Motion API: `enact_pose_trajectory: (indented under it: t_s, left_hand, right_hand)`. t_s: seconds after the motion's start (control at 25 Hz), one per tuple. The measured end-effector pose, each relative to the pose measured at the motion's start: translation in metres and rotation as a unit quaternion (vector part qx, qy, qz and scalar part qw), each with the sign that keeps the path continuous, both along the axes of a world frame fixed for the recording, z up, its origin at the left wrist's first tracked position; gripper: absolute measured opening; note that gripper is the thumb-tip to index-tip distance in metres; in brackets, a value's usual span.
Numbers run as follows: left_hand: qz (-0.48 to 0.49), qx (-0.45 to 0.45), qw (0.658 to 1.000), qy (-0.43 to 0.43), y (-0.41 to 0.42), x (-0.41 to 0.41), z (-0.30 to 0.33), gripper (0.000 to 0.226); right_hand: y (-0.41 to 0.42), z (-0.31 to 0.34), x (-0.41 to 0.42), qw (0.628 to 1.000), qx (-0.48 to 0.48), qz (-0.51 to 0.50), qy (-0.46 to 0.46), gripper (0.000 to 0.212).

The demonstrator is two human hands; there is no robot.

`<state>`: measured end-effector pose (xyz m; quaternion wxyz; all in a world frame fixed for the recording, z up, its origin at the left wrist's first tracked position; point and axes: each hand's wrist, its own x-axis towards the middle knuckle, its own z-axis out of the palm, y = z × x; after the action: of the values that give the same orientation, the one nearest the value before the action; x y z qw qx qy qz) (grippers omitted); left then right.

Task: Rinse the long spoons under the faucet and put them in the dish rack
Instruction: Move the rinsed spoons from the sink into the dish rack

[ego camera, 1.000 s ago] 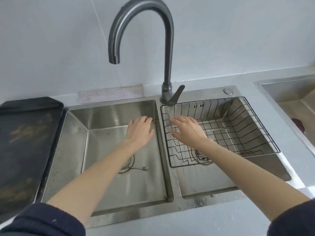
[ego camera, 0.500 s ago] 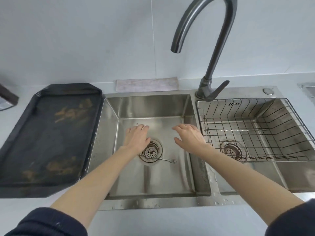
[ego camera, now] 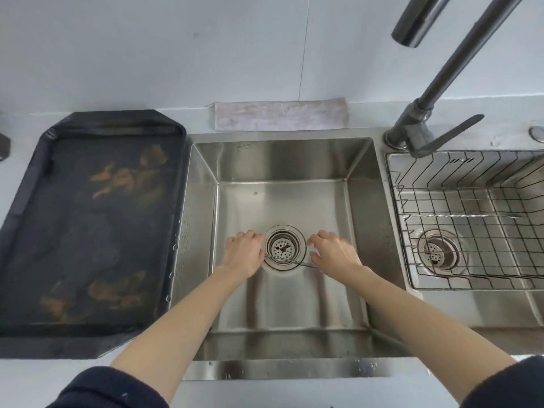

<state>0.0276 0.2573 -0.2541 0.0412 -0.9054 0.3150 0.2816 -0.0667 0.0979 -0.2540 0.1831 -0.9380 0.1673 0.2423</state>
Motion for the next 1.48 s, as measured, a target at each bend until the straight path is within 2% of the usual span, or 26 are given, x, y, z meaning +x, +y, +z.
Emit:
enact_pose_trajectory:
  t_s: [0.28,0.68,1.04,1.48]
  left_hand:
    - [-0.007,-0.001,0.999,0.048,0.005,0.004,-0.046,0.037]
    - [0.007,-0.032,0.997,0.068,-0.001,0.004,-0.079,0.035]
    - [-0.019,-0.050,0.998,0.044,-0.002,0.005,-0.079,0.029]
    - [-0.070,-0.136,0.987,-0.053,-0.012,0.016,-0.025,0.030]
  right_hand:
    - [0.015,-0.047,0.007,0.997,0.025,-0.005,0.070,0.034]
    - [0.017,-0.075,0.015,0.996,0.032,-0.009,0.085,0.031]
    - [0.018,-0.067,0.010,0.997,0.033,-0.020,0.068,0.025]
    - [0.002,-0.012,0.009,0.998,-0.005,-0.046,-0.041,0.025]
